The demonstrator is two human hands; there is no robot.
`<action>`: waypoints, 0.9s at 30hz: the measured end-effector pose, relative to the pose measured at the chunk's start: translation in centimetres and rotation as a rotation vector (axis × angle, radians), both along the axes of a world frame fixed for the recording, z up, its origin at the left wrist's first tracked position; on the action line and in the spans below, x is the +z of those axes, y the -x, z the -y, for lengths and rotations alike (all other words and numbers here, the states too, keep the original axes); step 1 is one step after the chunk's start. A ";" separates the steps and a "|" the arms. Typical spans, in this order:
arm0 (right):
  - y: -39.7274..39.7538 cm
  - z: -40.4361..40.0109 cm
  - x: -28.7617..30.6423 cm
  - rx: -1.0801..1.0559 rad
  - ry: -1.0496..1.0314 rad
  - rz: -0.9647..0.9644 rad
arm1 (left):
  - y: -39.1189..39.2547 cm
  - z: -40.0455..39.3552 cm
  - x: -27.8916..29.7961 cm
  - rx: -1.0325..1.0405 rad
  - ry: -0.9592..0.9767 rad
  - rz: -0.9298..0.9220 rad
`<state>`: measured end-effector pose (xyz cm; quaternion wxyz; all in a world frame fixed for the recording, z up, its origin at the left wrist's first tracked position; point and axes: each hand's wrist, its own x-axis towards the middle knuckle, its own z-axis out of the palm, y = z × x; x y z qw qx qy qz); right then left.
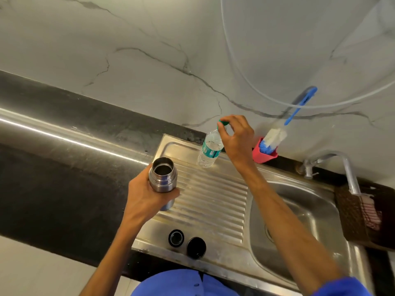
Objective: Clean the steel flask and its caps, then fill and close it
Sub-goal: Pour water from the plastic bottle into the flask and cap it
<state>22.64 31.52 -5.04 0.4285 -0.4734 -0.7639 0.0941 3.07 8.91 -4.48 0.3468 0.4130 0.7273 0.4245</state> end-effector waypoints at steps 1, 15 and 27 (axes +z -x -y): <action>-0.1 0.2 -0.4 0.001 0.015 -0.003 | 0.2 0.1 -0.1 0.004 0.000 -0.005; 0.3 1.5 -3.3 -0.018 0.119 -0.264 | 1.5 0.8 -0.8 0.037 0.034 -0.015; 0.0 1.1 -2.4 -0.092 0.104 -0.190 | 0.9 0.3 -0.8 0.001 0.022 -0.034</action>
